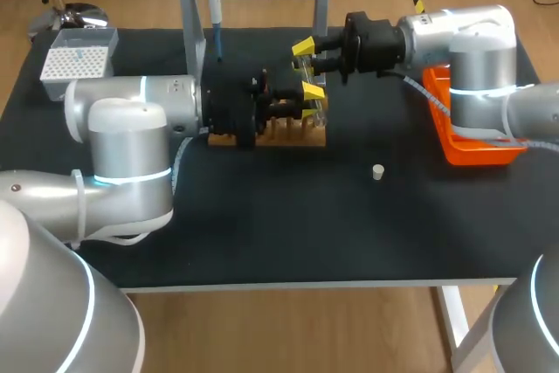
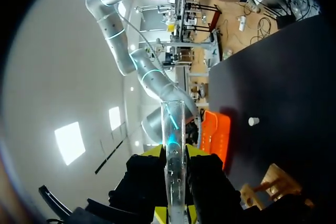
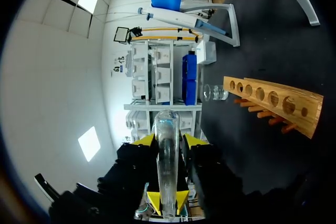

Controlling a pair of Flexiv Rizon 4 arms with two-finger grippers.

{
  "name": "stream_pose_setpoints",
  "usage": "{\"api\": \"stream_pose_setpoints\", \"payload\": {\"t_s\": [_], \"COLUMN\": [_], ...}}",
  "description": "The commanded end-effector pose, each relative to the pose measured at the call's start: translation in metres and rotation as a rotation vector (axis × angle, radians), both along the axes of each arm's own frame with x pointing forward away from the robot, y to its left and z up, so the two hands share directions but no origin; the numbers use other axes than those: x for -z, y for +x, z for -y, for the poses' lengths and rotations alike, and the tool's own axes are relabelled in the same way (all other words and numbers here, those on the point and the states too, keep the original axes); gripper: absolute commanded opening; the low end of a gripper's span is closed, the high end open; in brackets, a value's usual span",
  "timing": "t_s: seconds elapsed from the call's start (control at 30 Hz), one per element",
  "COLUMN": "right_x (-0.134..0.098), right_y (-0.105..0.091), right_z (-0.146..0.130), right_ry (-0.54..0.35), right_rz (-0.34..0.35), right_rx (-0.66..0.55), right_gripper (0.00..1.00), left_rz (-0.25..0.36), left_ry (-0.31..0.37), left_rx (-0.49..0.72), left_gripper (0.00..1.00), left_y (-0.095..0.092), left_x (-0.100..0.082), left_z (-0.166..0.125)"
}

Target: Invert the test tube, pick up the pipette, mount the tip to pipette, aspirate from beaker and dispense into the tube, eject the tip, return the pipette, and cap with the stopper.

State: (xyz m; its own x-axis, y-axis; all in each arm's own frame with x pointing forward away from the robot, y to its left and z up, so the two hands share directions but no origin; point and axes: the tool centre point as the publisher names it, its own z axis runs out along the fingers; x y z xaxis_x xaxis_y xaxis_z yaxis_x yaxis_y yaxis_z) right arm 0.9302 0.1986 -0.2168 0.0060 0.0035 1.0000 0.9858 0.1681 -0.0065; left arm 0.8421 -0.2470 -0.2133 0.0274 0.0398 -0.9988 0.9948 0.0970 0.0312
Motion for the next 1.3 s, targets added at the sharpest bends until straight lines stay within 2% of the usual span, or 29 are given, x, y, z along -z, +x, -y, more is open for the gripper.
{"api": "stream_pose_setpoints", "payload": {"t_s": [0.03, 0.67, 1.0, 1.3], "right_x": [0.000, 0.000, -0.003, 0.010], "right_y": [0.000, 0.000, -0.020, -0.033], "right_z": [0.000, 0.000, 0.063, 0.096], "right_ry": [-0.001, -0.001, -0.023, -0.098], "right_rz": [0.000, 0.000, 0.248, 0.567], "right_rx": [-0.002, -0.002, 0.067, 0.052], "right_gripper": [1.00, 1.00, 1.00, 1.00], "left_rz": [-0.010, -0.010, -0.010, -0.010], "left_ry": [0.011, 0.011, 0.011, 0.011], "left_rx": [0.007, 0.007, 0.007, 0.007], "left_gripper": [0.00, 0.00, 0.00, 0.00], "left_y": [0.000, 0.000, 0.000, 0.000], "left_x": [-0.002, -0.002, -0.002, -0.002], "left_z": [-0.001, -0.001, -0.001, -0.001]}}
